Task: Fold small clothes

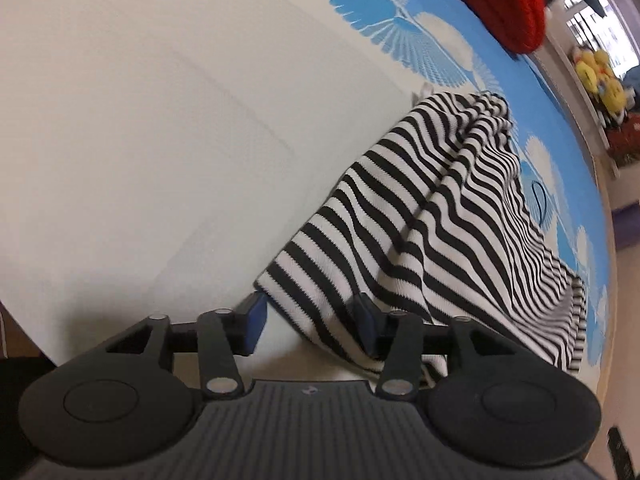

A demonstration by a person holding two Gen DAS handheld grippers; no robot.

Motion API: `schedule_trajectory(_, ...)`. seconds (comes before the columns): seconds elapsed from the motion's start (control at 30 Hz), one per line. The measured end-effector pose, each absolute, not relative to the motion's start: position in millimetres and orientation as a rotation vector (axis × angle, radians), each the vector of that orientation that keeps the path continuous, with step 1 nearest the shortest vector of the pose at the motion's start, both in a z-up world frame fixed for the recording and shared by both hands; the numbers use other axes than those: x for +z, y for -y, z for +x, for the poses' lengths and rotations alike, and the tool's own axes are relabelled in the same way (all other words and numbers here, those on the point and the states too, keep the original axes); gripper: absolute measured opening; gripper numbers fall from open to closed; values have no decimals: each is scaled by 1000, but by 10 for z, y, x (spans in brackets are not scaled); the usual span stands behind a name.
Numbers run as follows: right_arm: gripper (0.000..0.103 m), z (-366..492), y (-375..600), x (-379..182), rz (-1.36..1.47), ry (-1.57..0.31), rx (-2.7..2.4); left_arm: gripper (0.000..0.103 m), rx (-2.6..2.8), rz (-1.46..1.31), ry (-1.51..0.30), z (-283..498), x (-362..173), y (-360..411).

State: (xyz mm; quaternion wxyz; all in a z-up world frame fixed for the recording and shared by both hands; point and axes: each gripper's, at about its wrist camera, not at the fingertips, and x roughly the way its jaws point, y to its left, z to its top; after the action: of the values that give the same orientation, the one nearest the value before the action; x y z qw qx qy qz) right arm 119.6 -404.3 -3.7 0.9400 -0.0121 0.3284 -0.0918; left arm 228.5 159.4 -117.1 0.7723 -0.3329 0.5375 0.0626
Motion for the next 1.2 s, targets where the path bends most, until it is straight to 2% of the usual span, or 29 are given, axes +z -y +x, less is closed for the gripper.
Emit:
schedule_trajectory(0.27, 58, 1103, 4113, 93, -25, -628, -227, 56, 155, -698, -1126, 2334, -1173, -1545)
schedule_trajectory(0.3, 58, 1091, 4142, 133, -25, -620, -233, 52, 150, -688, -1127, 2343, -1165, -1537)
schedule_trajectory(0.33, 58, 1076, 4181, 181, -22, -611, -243, 32, 138, -668, -1121, 2348, -1155, -1523)
schedule_trajectory(0.37, 58, 1059, 4226, 235, -17, -603, -253, 19, 115, -649, -1121, 2367, -1146, -1506)
schedule_trajectory(0.4, 58, 1035, 4273, 286, -8, -596, -265, 12, 89, -629, -1119, 2374, -1135, -1486)
schedule_trajectory(0.43, 58, 1004, 4324, 336, 7, -587, -282, 10, 78, -595, -1109, 2374, -1102, -1463)
schedule_trajectory(0.67, 58, 774, 4642, 457, 319, -479, -406, 6, 47, -533, -1021, 2193, -822, -1570)
schedule_trajectory(0.87, 58, 965, 4329, 386, 228, -498, -342, 4, 73, -479, -968, 1910, -593, -1749)
schedule_trajectory(1.2, 58, 1092, 4117, 355, 161, -518, -284, 5, 115, -369, -1019, 1812, -657, -1762)
